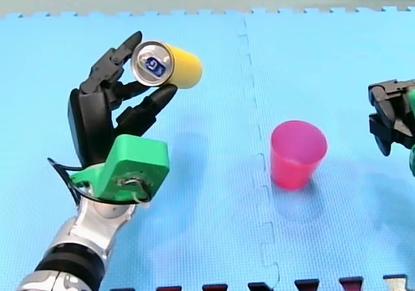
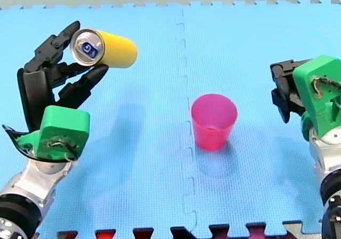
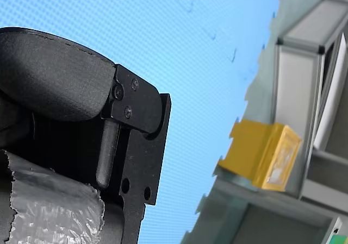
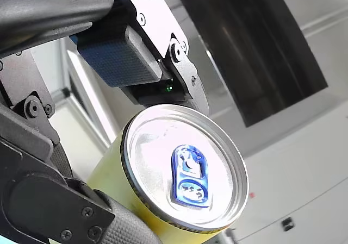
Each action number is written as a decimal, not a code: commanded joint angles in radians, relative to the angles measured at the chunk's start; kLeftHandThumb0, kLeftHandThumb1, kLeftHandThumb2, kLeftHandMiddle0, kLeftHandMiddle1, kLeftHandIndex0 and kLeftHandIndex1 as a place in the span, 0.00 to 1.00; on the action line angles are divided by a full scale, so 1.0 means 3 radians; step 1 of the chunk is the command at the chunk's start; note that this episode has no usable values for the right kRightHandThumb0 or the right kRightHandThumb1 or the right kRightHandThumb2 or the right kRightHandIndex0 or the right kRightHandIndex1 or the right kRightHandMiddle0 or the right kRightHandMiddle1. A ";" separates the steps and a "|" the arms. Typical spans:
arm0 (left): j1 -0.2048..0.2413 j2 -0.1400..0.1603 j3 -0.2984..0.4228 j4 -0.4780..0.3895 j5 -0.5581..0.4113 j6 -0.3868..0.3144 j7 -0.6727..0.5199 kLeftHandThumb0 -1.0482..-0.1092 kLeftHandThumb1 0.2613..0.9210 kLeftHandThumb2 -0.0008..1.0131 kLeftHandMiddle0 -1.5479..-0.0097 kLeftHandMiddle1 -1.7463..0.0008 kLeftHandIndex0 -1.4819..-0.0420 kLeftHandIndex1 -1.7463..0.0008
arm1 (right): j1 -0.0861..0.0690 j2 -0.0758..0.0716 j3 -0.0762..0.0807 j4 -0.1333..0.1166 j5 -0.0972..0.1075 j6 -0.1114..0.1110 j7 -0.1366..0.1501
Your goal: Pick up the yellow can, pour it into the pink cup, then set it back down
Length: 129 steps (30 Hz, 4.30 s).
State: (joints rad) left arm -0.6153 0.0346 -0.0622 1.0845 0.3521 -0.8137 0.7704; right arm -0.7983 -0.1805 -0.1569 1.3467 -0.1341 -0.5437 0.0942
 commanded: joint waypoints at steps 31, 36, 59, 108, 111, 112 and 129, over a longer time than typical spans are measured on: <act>0.0421 0.0305 -0.0011 -0.1319 0.0033 0.0930 -0.0718 0.68 0.90 0.00 0.17 0.99 0.23 1.00 | 0.0021 -0.0013 -0.0005 -0.0002 0.0019 0.0026 0.0058; 0.0528 0.0336 0.0009 -0.1757 0.0044 0.1350 -0.0983 0.67 0.90 0.00 0.16 0.99 0.23 1.00 | 0.0015 -0.0004 0.0013 -0.0001 0.0004 0.0041 0.0046; 0.0756 0.0330 0.0023 -0.2595 0.0097 0.2416 -0.1551 0.63 0.89 0.00 0.11 0.98 0.20 1.00 | 0.0021 -0.0012 0.0067 -0.0011 -0.0029 0.0041 0.0022; 0.0617 0.0447 0.0017 -0.3022 -0.0268 0.4005 -0.2481 0.67 0.78 0.00 0.08 1.00 0.16 1.00 | 0.0035 -0.0026 0.0095 -0.0013 -0.0057 0.0035 0.0017; 0.0616 0.0488 -0.0021 -0.3009 -0.0243 0.4038 -0.2533 0.67 0.78 0.00 0.08 1.00 0.16 1.00 | 0.0038 -0.0018 0.0103 -0.0014 -0.0065 0.0027 0.0006; 0.0614 0.0501 -0.0032 -0.3012 -0.0238 0.4071 -0.2558 0.67 0.78 0.00 0.08 1.00 0.16 1.00 | 0.0039 -0.0015 0.0106 -0.0015 -0.0067 0.0023 0.0002; 0.0613 0.0602 -0.0117 -0.3100 -0.0185 0.4280 -0.2717 0.69 0.77 0.00 0.08 1.00 0.15 1.00 | 0.0047 -0.0002 0.0122 -0.0020 -0.0077 0.0008 -0.0022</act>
State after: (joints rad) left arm -0.4217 0.2112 -0.0989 0.1639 0.2968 0.4648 -0.0434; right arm -0.7879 -0.1774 -0.1190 1.3425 -0.1611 -0.5363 0.0890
